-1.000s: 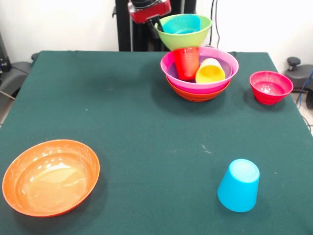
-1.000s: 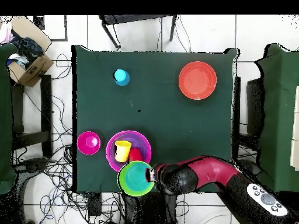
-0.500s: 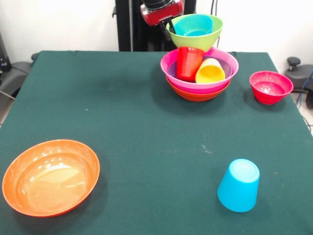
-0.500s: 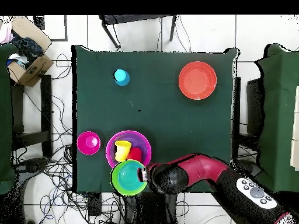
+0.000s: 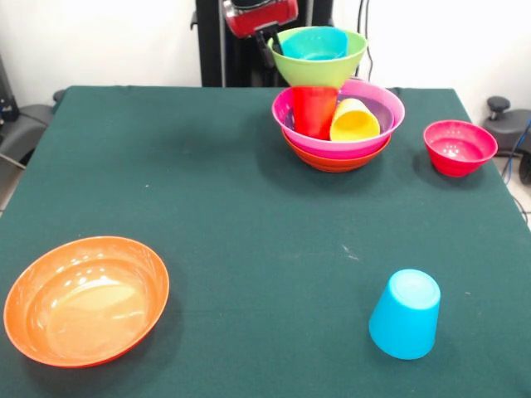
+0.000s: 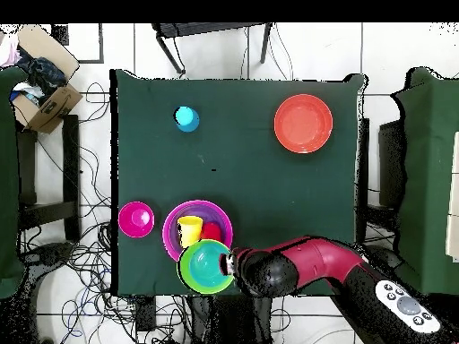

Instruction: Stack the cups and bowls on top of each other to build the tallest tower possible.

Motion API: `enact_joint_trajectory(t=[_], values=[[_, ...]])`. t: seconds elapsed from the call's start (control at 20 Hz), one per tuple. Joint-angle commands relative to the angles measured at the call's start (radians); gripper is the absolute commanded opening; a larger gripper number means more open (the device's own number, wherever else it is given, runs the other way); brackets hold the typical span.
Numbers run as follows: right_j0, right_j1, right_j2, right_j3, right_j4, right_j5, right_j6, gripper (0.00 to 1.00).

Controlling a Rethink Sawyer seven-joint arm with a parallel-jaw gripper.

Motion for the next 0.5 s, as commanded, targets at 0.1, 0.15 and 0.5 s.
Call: enact_joint_trajectory(t=[0.1, 0.15, 0.5], values=[[0.006, -0.083, 0.079, 0.007, 0.086, 0.040, -0.053, 0.00], [0.007, -0.086, 0.084, 0.004, 0.096, 0.041, -0.053, 0.00], [0.019, -0.100, 0.090, 0.012, 0.128, 0.033, -0.048, 0.00]])
